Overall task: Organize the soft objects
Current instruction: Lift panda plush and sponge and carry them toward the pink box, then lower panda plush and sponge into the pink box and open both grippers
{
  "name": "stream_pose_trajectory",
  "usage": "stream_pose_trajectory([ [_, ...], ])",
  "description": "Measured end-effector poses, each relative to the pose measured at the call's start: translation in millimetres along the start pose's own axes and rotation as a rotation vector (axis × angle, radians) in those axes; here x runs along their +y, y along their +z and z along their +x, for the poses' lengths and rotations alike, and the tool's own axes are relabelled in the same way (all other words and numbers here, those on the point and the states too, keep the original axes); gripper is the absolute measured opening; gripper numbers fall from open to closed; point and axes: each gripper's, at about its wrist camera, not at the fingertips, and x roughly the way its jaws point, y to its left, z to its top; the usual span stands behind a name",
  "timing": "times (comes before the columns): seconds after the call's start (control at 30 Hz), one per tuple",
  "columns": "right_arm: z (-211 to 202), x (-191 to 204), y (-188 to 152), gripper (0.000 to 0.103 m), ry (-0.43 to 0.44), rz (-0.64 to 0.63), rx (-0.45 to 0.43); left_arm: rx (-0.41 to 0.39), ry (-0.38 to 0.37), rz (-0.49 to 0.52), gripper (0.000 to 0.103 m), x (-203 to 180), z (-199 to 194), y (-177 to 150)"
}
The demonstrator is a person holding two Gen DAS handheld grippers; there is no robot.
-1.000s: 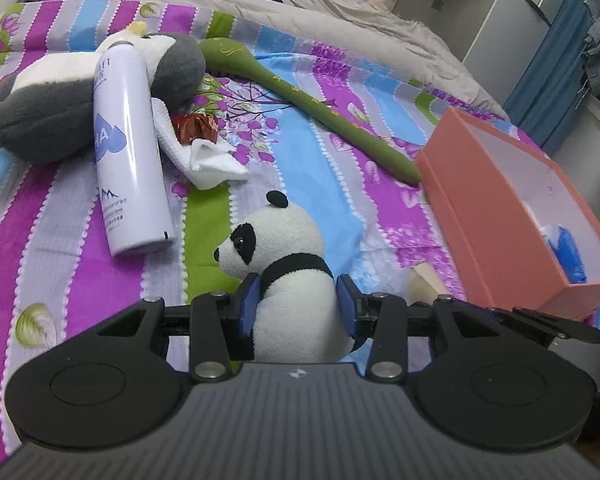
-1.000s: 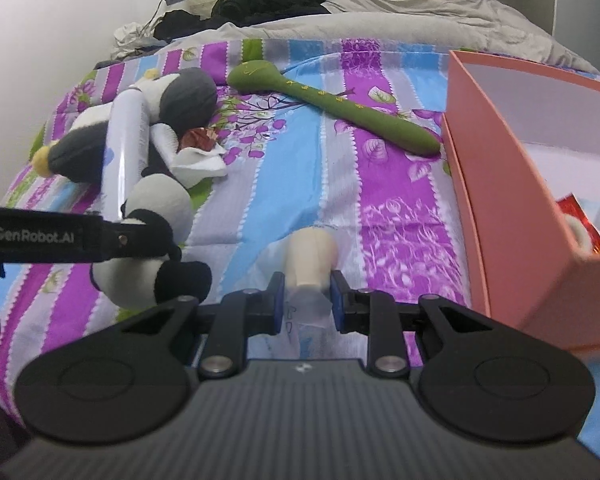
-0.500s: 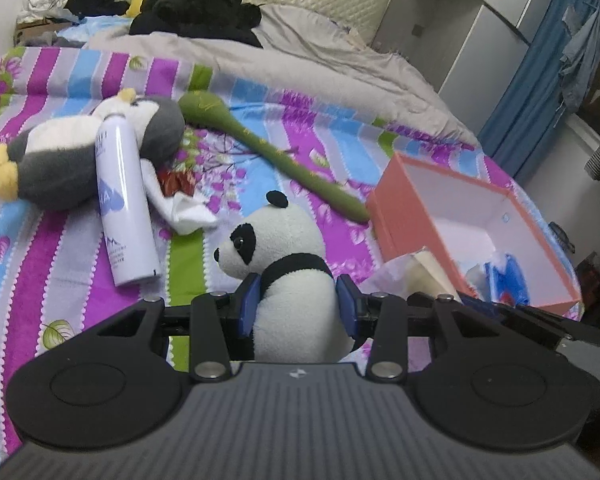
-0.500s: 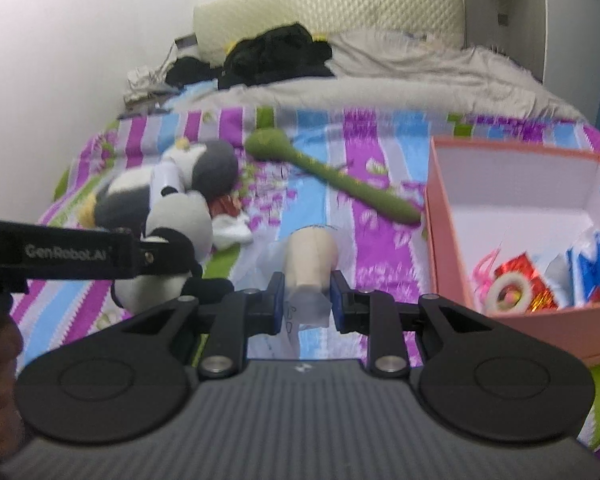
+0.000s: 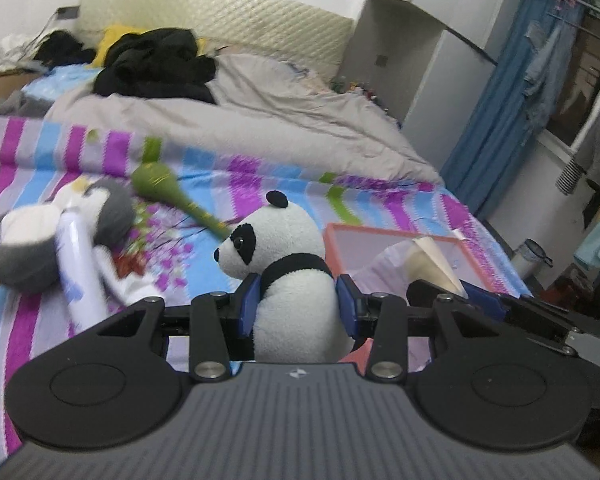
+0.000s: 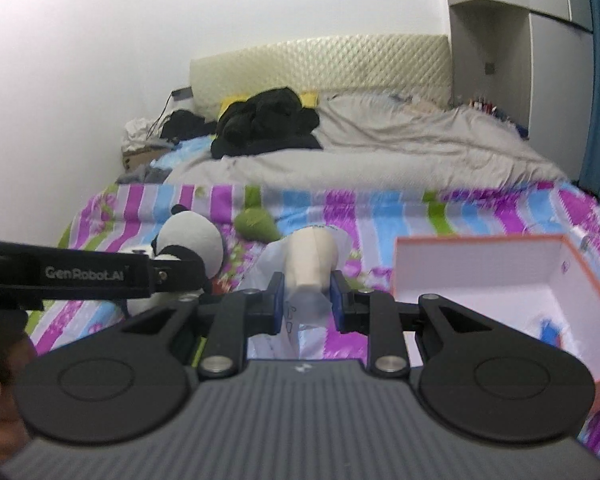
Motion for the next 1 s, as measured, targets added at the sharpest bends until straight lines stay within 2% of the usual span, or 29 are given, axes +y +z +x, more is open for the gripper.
stream_pose_trajectory([
  [0.27, -9.7, -46.0, 29.3, 0.027, -0.064, 0.025, -0.037, -0.008, -0.052, 0.057, 0.047, -57.1, 18.1, 39.6],
  [0.5, -1.1, -94.5, 33.9, 0.027, -0.132, 0.053, -0.014, 0.019, -0.093, 0.094, 0.047, -102.9, 56.3, 50.9],
  [0.67, 18.6, -131.5, 22.6, 0.027, -0.192, 0.088, 0.046, 0.070, -0.124, 0.126, 0.047, -125.5, 99.1, 44.0],
  [0.77, 33.4, -151.7, 10.0, 0.027, -0.226, 0.115, 0.092, 0.134, -0.129, 0.140, 0.047, -134.8, 131.7, 33.5],
  [1.0, 70.5, -192.7, -24.4, 0.027, -0.296, 0.184, 0.265, 0.281, -0.145, 0.162, 0.047, -146.8, 195.8, 4.3],
])
